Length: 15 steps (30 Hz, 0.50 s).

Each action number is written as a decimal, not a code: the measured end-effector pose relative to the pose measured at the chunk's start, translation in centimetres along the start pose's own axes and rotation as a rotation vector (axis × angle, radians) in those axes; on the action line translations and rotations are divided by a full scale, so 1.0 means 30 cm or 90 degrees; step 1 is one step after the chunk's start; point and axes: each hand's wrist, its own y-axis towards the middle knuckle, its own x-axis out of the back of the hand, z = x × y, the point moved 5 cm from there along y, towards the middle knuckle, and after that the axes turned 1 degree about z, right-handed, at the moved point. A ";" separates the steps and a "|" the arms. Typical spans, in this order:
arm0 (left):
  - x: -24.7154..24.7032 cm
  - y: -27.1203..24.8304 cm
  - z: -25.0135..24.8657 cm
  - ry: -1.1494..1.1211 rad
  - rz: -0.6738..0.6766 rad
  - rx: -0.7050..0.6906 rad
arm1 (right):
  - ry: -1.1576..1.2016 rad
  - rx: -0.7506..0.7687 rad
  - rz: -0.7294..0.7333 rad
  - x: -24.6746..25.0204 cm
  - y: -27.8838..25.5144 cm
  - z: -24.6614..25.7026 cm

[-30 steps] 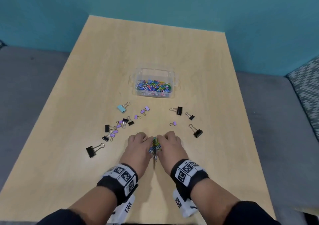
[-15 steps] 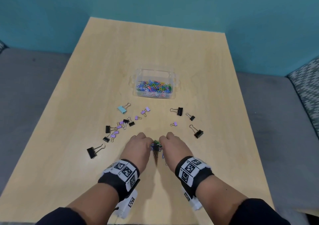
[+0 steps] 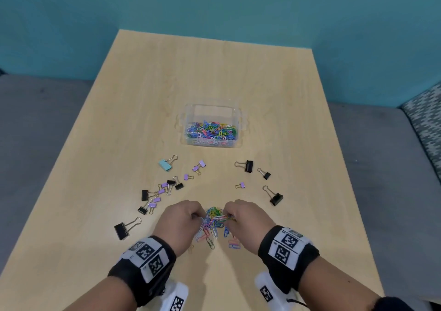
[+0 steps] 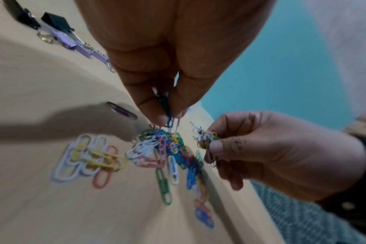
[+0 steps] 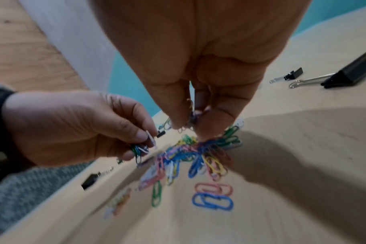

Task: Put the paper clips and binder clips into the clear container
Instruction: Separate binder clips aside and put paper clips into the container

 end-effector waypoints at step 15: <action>0.430 0.404 -0.360 -0.165 -0.210 -0.077 | 0.081 -0.011 -0.197 0.583 0.379 0.045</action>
